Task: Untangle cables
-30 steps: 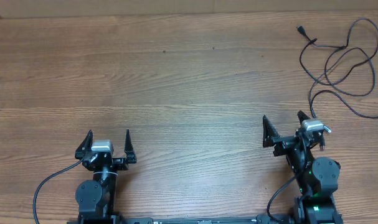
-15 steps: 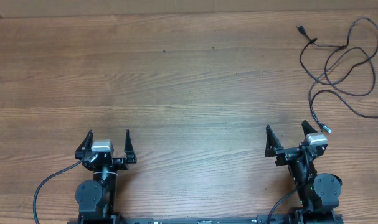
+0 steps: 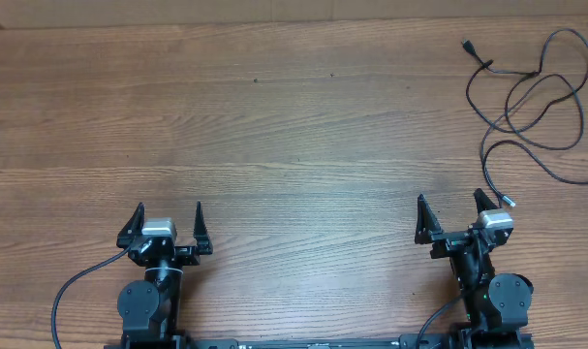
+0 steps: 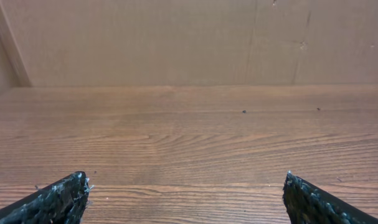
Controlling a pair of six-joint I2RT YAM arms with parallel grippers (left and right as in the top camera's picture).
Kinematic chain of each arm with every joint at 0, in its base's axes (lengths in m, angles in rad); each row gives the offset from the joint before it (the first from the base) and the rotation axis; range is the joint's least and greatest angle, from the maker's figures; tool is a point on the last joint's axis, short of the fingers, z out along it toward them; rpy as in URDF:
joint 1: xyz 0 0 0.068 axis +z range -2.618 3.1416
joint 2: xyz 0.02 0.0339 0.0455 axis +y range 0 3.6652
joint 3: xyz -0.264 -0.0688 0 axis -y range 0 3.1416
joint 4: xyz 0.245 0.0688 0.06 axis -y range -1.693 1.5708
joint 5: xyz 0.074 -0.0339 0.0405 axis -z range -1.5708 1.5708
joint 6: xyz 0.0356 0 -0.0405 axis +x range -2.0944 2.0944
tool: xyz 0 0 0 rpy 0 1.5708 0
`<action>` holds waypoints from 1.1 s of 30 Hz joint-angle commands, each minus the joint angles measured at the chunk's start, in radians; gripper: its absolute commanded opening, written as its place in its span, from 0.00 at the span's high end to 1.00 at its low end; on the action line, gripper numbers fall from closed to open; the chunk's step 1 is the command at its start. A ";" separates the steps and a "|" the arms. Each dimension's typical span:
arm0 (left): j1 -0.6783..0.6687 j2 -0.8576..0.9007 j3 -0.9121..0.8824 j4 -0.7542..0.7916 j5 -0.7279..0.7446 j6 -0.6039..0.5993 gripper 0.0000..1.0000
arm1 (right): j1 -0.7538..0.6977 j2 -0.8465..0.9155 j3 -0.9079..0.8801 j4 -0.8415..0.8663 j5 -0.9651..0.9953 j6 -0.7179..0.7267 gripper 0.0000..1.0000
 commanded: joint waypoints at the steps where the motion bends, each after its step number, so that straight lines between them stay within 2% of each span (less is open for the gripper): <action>1: 0.006 -0.010 -0.004 0.000 -0.012 0.019 0.00 | -0.002 -0.010 -0.010 0.002 0.010 0.003 0.00; 33: 0.006 -0.010 -0.004 0.000 -0.012 0.019 0.00 | 0.011 -0.010 -0.010 0.002 0.009 0.003 0.00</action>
